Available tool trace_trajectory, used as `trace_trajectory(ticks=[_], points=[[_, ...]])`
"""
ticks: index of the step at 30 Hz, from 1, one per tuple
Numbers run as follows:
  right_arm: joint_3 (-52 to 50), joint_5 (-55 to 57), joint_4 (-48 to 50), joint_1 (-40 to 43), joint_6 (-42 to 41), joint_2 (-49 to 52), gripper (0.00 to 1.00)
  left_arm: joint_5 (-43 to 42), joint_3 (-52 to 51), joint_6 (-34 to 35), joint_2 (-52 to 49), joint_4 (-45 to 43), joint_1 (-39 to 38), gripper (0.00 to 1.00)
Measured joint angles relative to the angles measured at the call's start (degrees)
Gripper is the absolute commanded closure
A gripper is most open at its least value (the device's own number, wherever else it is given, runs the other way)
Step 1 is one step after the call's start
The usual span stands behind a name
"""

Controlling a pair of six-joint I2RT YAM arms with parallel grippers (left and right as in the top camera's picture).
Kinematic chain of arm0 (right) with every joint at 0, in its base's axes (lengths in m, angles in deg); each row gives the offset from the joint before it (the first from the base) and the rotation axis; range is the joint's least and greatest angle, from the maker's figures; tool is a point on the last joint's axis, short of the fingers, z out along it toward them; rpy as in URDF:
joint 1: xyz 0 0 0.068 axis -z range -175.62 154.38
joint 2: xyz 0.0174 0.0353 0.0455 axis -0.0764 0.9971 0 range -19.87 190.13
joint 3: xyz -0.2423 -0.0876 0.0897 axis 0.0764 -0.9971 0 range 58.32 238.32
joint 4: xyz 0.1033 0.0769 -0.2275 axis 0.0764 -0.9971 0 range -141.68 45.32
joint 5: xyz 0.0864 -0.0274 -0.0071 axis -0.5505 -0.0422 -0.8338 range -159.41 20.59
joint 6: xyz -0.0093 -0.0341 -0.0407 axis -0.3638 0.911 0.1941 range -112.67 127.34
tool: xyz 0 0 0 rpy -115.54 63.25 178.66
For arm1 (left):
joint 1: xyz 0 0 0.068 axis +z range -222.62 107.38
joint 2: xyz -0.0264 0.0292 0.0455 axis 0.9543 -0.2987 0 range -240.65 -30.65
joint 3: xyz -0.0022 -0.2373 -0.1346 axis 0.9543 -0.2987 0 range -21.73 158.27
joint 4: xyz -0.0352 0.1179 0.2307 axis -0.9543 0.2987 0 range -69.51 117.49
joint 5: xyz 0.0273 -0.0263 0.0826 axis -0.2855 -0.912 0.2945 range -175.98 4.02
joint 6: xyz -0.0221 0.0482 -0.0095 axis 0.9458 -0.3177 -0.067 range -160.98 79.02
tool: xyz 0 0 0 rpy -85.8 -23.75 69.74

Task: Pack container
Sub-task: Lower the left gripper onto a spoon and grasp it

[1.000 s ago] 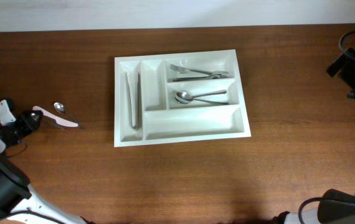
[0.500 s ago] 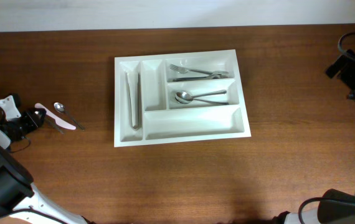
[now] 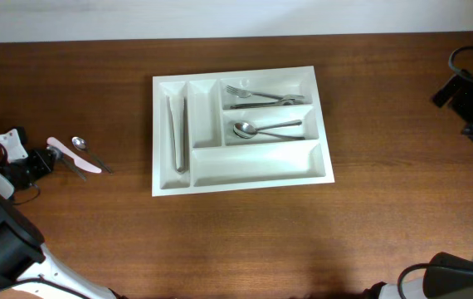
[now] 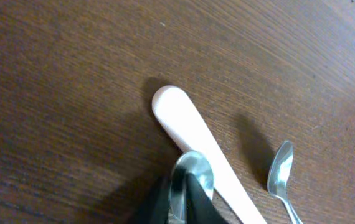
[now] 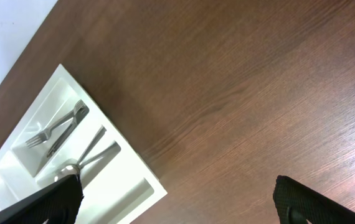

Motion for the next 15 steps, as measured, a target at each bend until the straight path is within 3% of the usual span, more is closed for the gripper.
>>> trace_trajectory(ticks=[6, 15], points=[[0.0, 0.0, 0.0, 0.0, -0.1, 0.0, 0.01, -3.7, 0.1, 0.6, -0.1, 0.6, 0.1, 0.98], [0.0, 0.0, -0.1, 0.0, 0.0, 0.0, 0.01, -6.1, 0.5, 2.3, 3.1, 11.5, 0.0, 0.98]])
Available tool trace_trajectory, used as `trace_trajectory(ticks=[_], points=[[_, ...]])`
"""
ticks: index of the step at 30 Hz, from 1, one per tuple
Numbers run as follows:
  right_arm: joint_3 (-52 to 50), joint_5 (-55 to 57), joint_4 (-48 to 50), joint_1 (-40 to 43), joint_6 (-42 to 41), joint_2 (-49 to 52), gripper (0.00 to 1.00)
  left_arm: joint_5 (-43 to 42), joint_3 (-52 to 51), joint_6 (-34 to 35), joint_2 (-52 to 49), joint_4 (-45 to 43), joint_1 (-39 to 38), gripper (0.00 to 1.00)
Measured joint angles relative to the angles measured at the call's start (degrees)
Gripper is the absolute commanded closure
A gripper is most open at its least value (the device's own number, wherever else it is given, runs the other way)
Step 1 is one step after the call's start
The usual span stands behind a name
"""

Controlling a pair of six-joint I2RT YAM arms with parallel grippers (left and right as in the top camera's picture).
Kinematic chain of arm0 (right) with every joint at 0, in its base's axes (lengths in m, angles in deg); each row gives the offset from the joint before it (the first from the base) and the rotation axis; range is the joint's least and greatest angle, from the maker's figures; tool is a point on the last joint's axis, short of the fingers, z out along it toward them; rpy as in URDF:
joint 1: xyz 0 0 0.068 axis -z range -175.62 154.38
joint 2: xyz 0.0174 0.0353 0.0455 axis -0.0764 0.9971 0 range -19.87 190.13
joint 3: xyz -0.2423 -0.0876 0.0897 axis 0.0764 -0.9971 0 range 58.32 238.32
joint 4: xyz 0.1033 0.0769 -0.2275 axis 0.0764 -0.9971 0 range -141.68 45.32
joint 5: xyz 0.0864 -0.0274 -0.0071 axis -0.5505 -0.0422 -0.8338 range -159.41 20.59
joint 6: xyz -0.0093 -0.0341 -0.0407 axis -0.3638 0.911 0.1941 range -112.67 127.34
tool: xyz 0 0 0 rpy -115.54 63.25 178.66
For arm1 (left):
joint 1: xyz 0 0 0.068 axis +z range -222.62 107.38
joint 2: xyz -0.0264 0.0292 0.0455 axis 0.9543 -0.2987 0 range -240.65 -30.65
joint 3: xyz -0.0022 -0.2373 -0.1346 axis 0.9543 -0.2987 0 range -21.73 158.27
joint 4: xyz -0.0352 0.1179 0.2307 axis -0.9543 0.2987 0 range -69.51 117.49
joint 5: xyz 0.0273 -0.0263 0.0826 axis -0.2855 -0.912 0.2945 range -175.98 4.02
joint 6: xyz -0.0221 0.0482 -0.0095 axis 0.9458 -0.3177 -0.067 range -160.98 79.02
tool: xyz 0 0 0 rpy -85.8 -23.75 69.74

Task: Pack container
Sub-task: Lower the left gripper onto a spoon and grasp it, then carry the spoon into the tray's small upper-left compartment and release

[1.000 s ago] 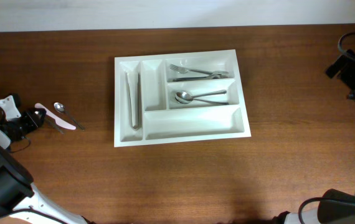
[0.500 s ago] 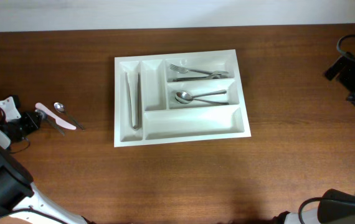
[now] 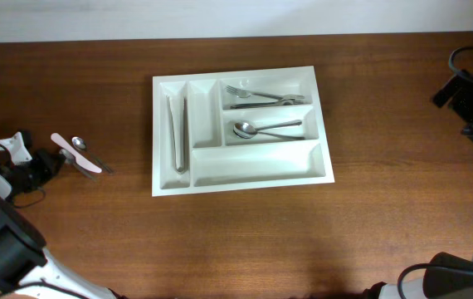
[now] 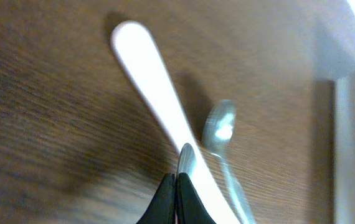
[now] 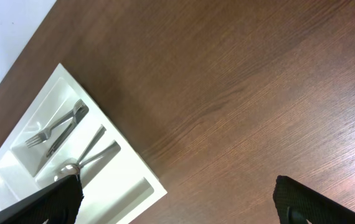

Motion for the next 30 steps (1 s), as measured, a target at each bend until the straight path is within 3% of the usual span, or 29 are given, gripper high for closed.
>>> trace_trajectory(ticks=[9, 16, 25, 30], points=[[0.0, 0.0, 0.0, 0.0, 0.0, 0.0, 0.02, -0.9, 0.2, 0.3, 23.8, 7.0, -2.4, 0.98], [0.0, 0.0, 0.0, 0.0, 0.0, 0.0, 0.01, -2.0, 0.9, -0.2, 40.3, 10.1, -17.8, 0.98], [0.0, 0.0, 0.0, 0.0, 0.0, 0.0, 0.01, 0.8, 0.9, -8.9, 34.4, 10.0, -40.9, 0.98], [0.0, 0.0, 0.0, 0.0, 0.0, 0.0, 0.01, 3.1, 0.9, -14.0, 26.7, 3.8, -45.2, 0.98]])
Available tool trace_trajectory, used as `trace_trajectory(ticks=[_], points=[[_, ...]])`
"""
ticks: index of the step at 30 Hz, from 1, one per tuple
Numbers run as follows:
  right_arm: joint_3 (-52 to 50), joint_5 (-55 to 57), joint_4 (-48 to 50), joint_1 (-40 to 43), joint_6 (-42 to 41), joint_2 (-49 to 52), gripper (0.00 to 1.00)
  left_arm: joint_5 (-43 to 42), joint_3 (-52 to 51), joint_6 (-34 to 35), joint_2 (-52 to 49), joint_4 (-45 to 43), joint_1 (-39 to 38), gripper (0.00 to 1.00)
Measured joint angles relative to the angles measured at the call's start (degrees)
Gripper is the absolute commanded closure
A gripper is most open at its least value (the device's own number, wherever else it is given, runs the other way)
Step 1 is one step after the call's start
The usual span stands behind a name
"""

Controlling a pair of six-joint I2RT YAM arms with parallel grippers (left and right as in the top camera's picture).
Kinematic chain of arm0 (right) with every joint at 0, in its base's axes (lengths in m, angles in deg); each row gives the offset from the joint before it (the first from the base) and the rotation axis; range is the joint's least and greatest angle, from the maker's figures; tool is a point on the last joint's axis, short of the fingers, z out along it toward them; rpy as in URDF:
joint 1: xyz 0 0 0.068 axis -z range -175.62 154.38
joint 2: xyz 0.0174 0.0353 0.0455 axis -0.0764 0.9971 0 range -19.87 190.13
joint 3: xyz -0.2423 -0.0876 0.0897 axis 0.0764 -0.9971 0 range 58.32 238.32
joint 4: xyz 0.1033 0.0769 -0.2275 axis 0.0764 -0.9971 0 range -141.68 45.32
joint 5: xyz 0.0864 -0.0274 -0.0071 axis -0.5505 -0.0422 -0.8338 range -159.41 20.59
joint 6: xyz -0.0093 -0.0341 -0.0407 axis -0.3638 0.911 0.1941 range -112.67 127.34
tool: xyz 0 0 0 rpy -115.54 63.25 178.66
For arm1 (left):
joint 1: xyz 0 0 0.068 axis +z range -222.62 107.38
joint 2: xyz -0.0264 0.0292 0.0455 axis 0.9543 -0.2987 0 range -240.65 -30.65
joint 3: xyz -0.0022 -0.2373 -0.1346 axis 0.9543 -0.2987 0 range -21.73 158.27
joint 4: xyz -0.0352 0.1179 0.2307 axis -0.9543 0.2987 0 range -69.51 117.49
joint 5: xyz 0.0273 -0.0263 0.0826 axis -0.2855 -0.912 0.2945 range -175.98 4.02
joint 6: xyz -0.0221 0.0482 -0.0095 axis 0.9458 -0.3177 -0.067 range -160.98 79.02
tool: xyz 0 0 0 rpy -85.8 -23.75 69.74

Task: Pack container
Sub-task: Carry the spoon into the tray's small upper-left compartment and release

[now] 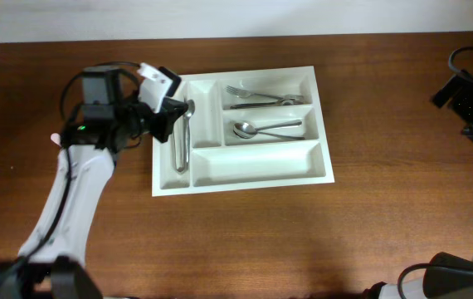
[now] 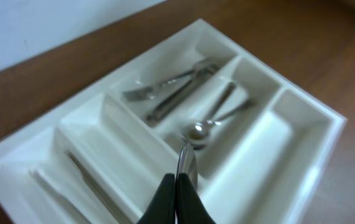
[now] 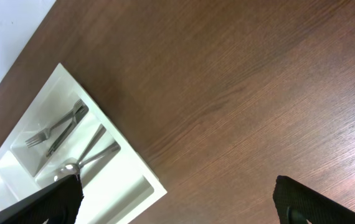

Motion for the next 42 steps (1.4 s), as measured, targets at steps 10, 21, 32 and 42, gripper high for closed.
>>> trace_trajectory(ticks=[10, 21, 32, 42], points=[[0.0, 0.0, 0.0, 0.0, 0.0, 0.0, 0.01, 2.8, 0.0, 2.2, -14.1, -19.5, -0.3, 0.98], [0.0, 0.0, 0.0, 0.0, 0.0, 0.0, 0.01, 5.9, 0.0, 9.2, -21.1, -27.4, -1.0, 0.61], [0.0, 0.0, 0.0, 0.0, 0.0, 0.0, 0.01, 5.4, 0.6, 18.2, -15.1, -15.5, 2.9, 0.01], [0.0, 0.0, 0.0, 0.0, 0.0, 0.0, 0.01, 7.5, 4.0, 13.6, 7.1, 14.8, 24.5, 0.01]])
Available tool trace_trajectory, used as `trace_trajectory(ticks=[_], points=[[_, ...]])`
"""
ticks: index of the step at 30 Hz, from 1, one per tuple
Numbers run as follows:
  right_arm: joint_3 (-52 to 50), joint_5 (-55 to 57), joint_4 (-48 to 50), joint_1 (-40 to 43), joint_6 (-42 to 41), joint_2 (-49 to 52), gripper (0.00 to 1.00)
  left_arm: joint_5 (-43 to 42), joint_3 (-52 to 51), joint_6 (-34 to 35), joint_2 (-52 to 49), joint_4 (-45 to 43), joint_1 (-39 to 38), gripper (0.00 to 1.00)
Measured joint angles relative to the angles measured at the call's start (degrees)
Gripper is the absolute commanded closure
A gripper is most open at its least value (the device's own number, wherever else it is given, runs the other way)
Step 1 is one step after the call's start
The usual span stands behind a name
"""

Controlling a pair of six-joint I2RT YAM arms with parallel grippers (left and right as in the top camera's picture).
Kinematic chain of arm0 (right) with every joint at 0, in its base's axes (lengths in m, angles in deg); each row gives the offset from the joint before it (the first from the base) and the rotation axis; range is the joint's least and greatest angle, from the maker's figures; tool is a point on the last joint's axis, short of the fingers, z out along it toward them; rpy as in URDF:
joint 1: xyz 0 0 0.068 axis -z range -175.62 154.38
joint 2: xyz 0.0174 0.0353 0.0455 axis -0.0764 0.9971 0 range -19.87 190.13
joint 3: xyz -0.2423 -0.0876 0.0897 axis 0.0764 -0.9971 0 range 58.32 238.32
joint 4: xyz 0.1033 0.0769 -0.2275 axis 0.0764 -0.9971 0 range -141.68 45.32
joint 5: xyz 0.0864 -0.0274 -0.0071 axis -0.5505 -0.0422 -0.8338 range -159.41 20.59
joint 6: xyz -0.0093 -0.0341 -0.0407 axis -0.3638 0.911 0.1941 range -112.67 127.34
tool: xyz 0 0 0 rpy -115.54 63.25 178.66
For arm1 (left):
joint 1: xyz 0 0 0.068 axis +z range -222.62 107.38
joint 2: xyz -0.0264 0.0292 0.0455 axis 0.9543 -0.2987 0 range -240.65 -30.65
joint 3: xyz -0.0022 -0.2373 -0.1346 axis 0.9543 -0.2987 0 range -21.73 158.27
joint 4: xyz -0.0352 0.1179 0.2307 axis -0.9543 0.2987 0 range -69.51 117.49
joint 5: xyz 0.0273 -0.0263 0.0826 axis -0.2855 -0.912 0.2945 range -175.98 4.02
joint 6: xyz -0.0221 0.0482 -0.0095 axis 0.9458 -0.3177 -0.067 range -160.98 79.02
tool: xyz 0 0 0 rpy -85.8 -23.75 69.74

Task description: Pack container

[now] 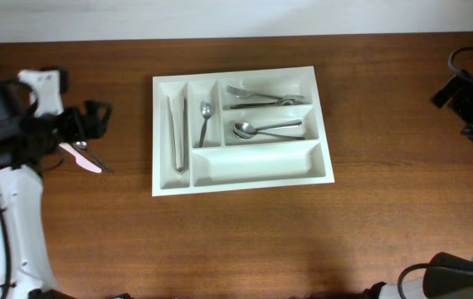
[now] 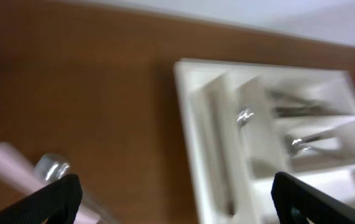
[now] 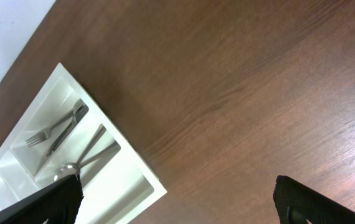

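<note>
The white cutlery tray (image 1: 245, 170) lies mid-table. A small spoon (image 1: 205, 112) rests in its narrow second slot, tongs (image 1: 177, 133) in the leftmost slot, forks (image 1: 257, 95) and a larger spoon (image 1: 261, 129) on the right. On the table left of the tray lie a pale pink utensil (image 1: 83, 159) and another small spoon (image 1: 99, 165). My left gripper (image 1: 89, 126) hangs open above them, holding nothing. The blurred left wrist view shows the pink utensil (image 2: 6, 169), the spoon (image 2: 52, 168) and the tray (image 2: 196, 137). My right gripper (image 3: 177, 208) is open at the far right edge.
The tray's long front compartment (image 1: 257, 159) holds nothing. The right arm's base and cable sit at the table's right edge. A pale wall runs along the back of the table.
My left gripper was shut on a small spoon over the tray. Now that spoon lies in the narrow second slot and the gripper is open, back left of the tray. The right arm is unchanged.
My left gripper was shut on a small spoon at the table's far left, beside the pink utensil and another spoon. Then it held that spoon over the tray. Now the spoon lies in the tray and the open gripper is above the two remaining utensils.
</note>
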Motion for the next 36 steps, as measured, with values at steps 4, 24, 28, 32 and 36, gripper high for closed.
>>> trace_trajectory(ticks=[4, 24, 28, 32, 36], points=[[0.0, 0.0, 0.0, 0.0, 0.0, 0.0, 0.01, 3.0, -1.1, -1.0, -3.7, 1.5, 5.1, 0.01], [0.0, 0.0, -1.6, 0.0, 0.0, 0.0, 0.01, 6.1, -2.2, 7.0, -26.4, -6.9, 6.3, 0.06], [0.0, 0.0, -1.8, 0.0, -0.1, 0.0, 0.01, 6.9, -2.2, 7.0, -26.4, -8.4, 6.3, 0.11], [0.0, 0.0, -2.0, 0.0, 0.0, 0.0, 0.01, 7.7, -2.2, 6.9, -26.4, -11.1, 6.4, 0.21], [0.0, 0.0, -2.0, 0.0, 0.0, 0.0, 0.02, 8.2, -2.2, 6.8, -26.6, -13.0, 6.4, 0.21]])
